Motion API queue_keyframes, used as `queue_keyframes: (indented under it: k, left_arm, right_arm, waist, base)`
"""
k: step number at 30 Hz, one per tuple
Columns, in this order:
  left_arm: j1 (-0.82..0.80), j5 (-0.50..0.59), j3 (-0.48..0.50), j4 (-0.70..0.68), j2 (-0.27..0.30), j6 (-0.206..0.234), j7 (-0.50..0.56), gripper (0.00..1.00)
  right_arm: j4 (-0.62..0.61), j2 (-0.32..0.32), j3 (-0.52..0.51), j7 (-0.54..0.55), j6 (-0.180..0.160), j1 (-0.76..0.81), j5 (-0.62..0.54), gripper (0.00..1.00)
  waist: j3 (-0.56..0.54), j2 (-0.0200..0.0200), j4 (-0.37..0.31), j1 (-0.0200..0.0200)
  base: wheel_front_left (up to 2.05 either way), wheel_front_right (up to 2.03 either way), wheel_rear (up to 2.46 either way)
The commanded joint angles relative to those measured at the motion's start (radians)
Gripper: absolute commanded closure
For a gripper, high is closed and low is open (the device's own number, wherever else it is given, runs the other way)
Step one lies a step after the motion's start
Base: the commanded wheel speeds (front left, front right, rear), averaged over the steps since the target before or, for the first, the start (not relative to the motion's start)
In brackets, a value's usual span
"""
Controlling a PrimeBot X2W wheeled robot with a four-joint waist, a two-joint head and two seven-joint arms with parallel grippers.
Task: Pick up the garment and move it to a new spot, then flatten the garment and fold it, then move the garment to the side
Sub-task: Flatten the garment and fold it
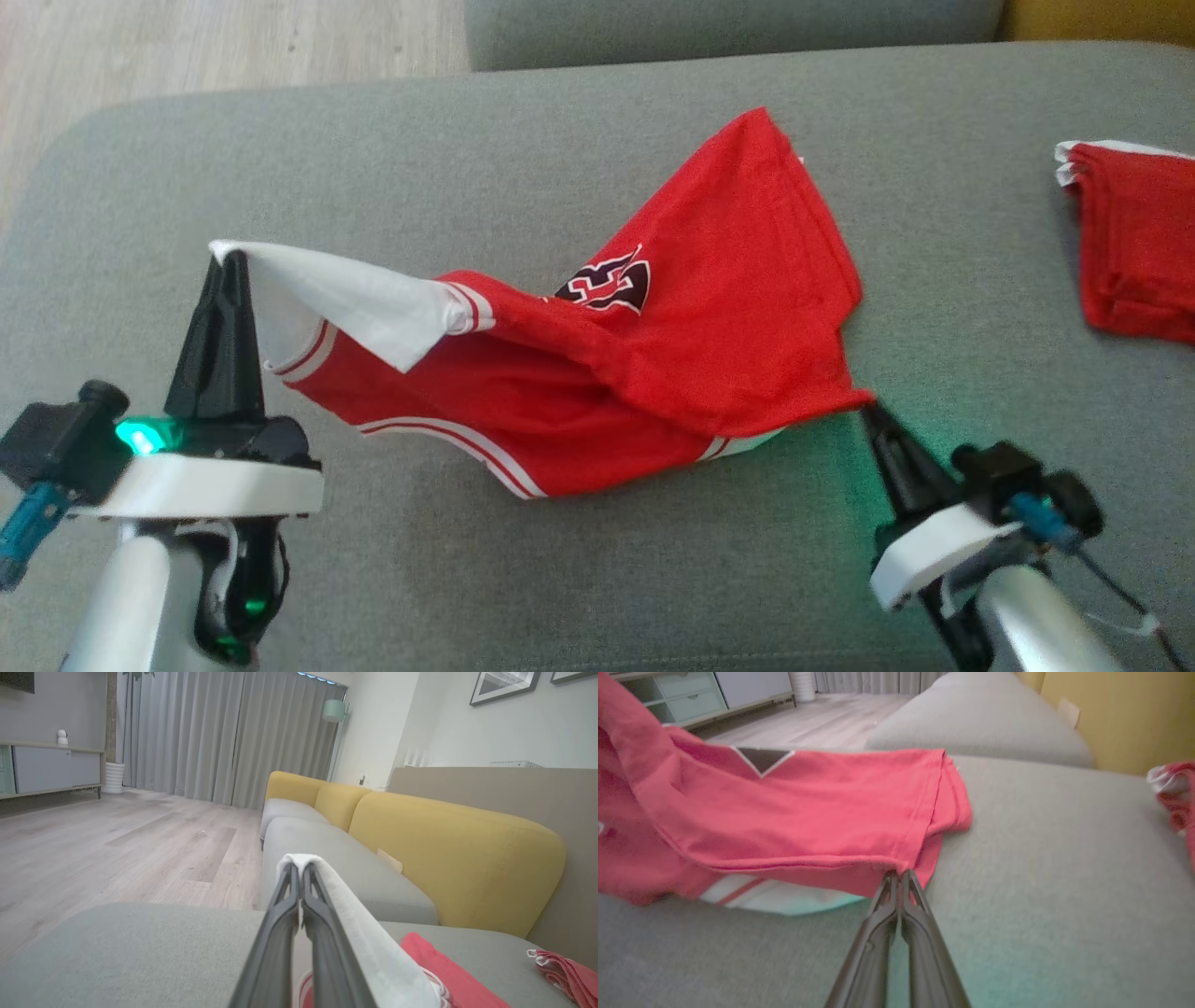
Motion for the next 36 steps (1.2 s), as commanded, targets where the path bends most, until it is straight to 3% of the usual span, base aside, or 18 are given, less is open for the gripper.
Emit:
queue_keyframes:
  k: [1, 11, 19, 24, 30, 36]
  left_arm:
    - [-0.047, 0.006, 0.049, -0.043, 0.026, -0.006, -0.009, 1.0]
    - [-0.122, 0.006, 0.059, -0.166, 0.103, -0.06, 0.037, 1.0]
    - [-0.414, -0.016, 0.048, -0.243, 0.215, -0.117, 0.133, 1.0]
    - [-0.669, -0.056, 0.01, -0.158, 0.268, -0.137, 0.176, 1.0]
    - [-0.955, -0.048, -0.082, 0.089, 0.319, -0.144, 0.173, 1.0]
    - [-1.196, -0.036, -0.145, 0.338, 0.303, -0.145, 0.094, 1.0]
  right_arm:
    - [-0.047, -0.005, 0.002, -0.014, -0.001, -0.002, -0.01, 1.0]
    - [-0.414, -0.019, -0.157, -0.014, -0.001, -0.021, -0.018, 1.0]
    - [-0.54, -0.117, -0.165, 0.083, -0.001, -0.319, 0.041, 1.0]
    - [-0.479, -0.182, -0.124, 0.167, -0.001, -0.556, 0.098, 1.0]
    - [-0.278, -0.2, -0.021, 0.217, -0.001, -0.844, 0.174, 1.0]
    - [-0.079, -0.199, 0.041, 0.189, -0.001, -1.068, 0.168, 1.0]
  waist:
    - [-0.014, 0.0, -0.008, 0.0]
    - [-0.085, 0.0, -0.054, 0.0]
    - [-0.037, 0.0, -0.067, 0.0]
    - [0.048, 0.0, -0.064, 0.0]
    - [0.179, 0.0, -0.058, 0.0]
    - [0.282, 0.0, -0.053, 0.0]
  base:
    - [0.0, 0.0, 0.0]
    - [0.0, 0.0, 0.0]
    - [0.0, 0.0, 0.0]
    - [0.0, 0.0, 0.0]
    - [0.0, 0.0, 0.0]
    - [0.0, 0.0, 0.0]
